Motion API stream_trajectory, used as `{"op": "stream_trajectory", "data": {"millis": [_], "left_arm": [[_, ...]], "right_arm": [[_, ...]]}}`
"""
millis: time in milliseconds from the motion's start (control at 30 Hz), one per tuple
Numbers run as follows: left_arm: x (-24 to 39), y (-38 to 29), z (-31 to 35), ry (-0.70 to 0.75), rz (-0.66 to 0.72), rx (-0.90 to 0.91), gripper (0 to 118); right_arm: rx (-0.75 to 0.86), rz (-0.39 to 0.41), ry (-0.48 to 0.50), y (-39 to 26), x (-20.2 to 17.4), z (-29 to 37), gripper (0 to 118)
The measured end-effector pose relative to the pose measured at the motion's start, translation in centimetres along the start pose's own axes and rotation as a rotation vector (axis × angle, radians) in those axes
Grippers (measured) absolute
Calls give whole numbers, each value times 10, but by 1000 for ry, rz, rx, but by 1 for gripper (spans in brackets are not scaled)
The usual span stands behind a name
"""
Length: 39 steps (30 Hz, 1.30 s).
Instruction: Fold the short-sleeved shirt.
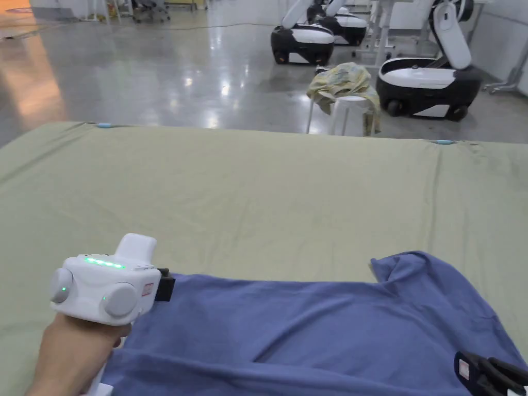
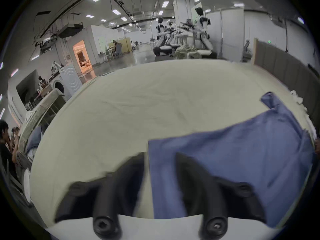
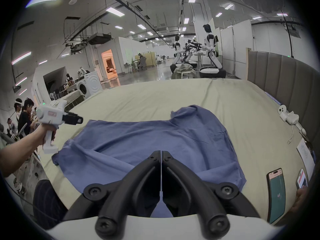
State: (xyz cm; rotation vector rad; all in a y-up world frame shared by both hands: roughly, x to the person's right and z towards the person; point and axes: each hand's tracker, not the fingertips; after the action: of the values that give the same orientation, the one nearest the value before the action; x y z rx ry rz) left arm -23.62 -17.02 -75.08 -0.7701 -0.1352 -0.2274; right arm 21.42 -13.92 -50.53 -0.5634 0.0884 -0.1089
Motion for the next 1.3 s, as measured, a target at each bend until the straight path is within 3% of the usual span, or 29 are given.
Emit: {"op": "stream_trajectory", "data": {"millis": [167,200,233,267,300,333,367,400,500,533,567,600,633,667,800,867,1033,1167,1300], "left_arm": [[7,17,-56,68,-61,-119,72],[11,15,-60,43,-98,-154,58],[15,14,-55,55,-105,-125,6],[17,14,-45,45,-100,-111,5],[16,16,-41,6,-78,-88,5],[22,15,-36,20,-70,-91,5],[26,15,-32,55,-103,-76,5],[28,14,-27,25,-121,-70,5],[25,17,-12,12,-120,-36,5],[25,18,-5,14,-116,-20,5],[17,20,-3,5,-106,-7,5],[15,21,2,-2,-102,2,5],[13,22,8,-5,-97,11,5],[12,24,14,-7,-94,19,5],[5,29,31,-11,-102,46,5],[2,29,48,-5,-96,78,5],[-10,10,127,-38,-41,198,5],[-22,-37,194,-72,-8,230,5],[-25,-102,220,-74,-12,165,5]], "right_arm": [[-54,-3,-94,18,36,-28,3],[-66,-1,-116,26,45,-38,3],[-82,9,-150,33,56,-52,9],[-115,19,-181,42,67,-68,21],[-138,19,-202,50,78,-84,41],[-165,6,-198,58,89,-104,83],[-203,-8,-190,64,99,-121,106],[-243,-16,-197,71,111,-144,112],[-335,34,-286,78,131,-194,93],[-343,35,-295,79,136,-205,59],[-369,5,-298,79,141,-213,40],[-405,-45,-276,77,143,-218,34],[-449,-99,-243,77,146,-221,9],[-453,-118,-257,76,147,-219,1],[-344,-75,-261,92,139,-184,1],[-294,-80,-208,105,132,-155,1],[-111,9,-142,125,96,-37,1],[-61,30,-105,95,71,51,1],[-101,69,-133,27,54,92,1]]}}
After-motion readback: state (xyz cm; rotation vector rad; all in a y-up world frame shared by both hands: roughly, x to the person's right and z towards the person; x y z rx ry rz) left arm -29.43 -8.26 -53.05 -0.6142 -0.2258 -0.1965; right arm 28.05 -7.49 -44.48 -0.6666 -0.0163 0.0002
